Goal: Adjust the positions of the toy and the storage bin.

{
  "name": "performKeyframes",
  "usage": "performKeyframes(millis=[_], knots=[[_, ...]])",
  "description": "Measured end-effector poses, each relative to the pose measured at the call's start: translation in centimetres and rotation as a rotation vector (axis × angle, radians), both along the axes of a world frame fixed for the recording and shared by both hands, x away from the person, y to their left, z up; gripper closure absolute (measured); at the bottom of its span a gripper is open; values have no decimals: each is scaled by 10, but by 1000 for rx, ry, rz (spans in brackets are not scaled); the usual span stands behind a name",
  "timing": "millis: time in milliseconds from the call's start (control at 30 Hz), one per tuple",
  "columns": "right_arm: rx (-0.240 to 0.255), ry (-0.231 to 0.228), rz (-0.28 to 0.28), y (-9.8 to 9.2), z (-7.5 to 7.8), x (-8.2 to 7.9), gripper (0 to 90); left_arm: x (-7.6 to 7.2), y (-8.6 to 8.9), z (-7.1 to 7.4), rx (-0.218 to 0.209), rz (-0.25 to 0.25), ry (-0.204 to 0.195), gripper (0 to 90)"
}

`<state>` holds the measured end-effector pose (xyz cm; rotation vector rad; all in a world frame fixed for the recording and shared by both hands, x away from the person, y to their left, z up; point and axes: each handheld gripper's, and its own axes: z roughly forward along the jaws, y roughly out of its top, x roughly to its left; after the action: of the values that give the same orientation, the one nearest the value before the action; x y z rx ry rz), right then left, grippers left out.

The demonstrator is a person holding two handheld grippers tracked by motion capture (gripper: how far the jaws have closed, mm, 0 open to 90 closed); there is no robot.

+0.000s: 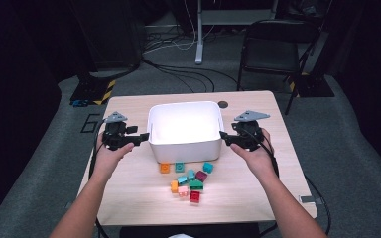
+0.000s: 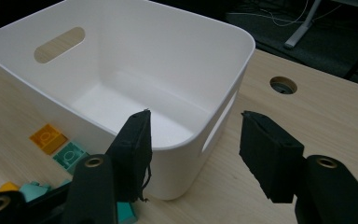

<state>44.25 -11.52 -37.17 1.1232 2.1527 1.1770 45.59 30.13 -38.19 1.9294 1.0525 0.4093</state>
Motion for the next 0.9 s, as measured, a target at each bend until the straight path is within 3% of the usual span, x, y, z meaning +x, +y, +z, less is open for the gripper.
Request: performKeyframes(millis=[400,500,667,900], knots=[[6,33,4,-18,-12,-9,458,-12,14,-3,-12,26,-7,375],[8,39,10,-19,-19,-13,470,-15,16,-9,-13,30,-4,383],[-8,40,20,-19,-30,-19,488,-19,24,-25,-52,48,5,386],[-10,44,35,-16,-46,-24,501,-22,31,-39,-49,58,12,385]])
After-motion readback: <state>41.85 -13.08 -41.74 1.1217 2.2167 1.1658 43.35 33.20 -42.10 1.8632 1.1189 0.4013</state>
